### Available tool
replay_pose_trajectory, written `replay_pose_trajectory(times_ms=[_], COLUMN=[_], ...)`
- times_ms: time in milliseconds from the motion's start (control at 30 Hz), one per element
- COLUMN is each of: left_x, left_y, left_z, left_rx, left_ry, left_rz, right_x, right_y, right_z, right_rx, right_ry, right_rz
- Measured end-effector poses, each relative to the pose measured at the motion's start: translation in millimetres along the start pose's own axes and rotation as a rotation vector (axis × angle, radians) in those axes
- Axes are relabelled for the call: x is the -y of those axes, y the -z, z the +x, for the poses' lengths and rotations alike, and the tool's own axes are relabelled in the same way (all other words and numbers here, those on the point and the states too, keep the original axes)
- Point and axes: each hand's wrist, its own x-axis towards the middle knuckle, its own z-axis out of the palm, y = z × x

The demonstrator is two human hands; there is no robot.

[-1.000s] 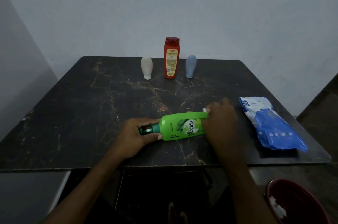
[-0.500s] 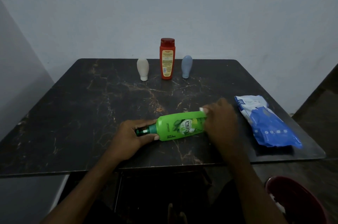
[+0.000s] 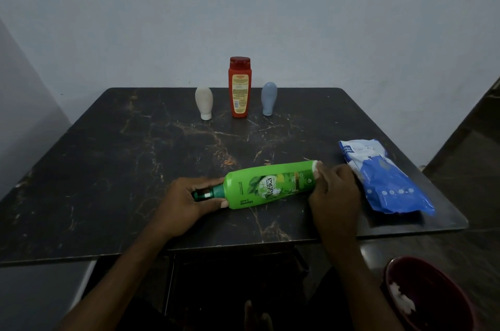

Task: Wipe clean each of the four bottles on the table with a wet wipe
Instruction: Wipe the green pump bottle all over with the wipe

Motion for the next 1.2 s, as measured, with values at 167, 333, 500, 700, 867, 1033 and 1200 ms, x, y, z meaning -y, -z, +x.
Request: replay_pose_trajectory(times_ms=[167, 333, 500, 700, 867, 1033, 1200], left_x=[-1.0, -0.2, 0.0, -0.6, -3.3, -2.9, -3.1], left_y=[-0.1, 1.0, 0.5, 1.5, 1.5, 2.5, 2.3], left_z=[-0.3, 0.0, 1.3, 0.8, 0.4, 0.1, -0.2], left_rx=[0.006, 0.015, 0.018, 0.028, 0.039, 0.062, 0.097], left_ry=[-0.017, -0.017, -0.013, 0.006, -0.001, -0.014, -0.002], left_rz=[0.025, 0.007, -0.007, -0.029, -0.043, -0.070, -0.120], right_x=[50.1, 44.2, -10.5, -4.3, 35.1, 45.1, 13.1], right_y=[-25.4, -26.6, 1.0, -1.9, -10.2, -23.1, -8.6], right_z=[-33.0, -31.3, -4.5, -10.7, -23.5, -41.3, -5.3], right_rx=[0.179, 0.145, 0.028, 0.041, 0.145, 0.250, 0.057], right_ry=[0.145, 0.195, 0.001, -0.164, -0.060, 0.247, 0.029], right_rz=[0.012, 0.046, 0.051, 0.058, 0.020, 0.061, 0.014])
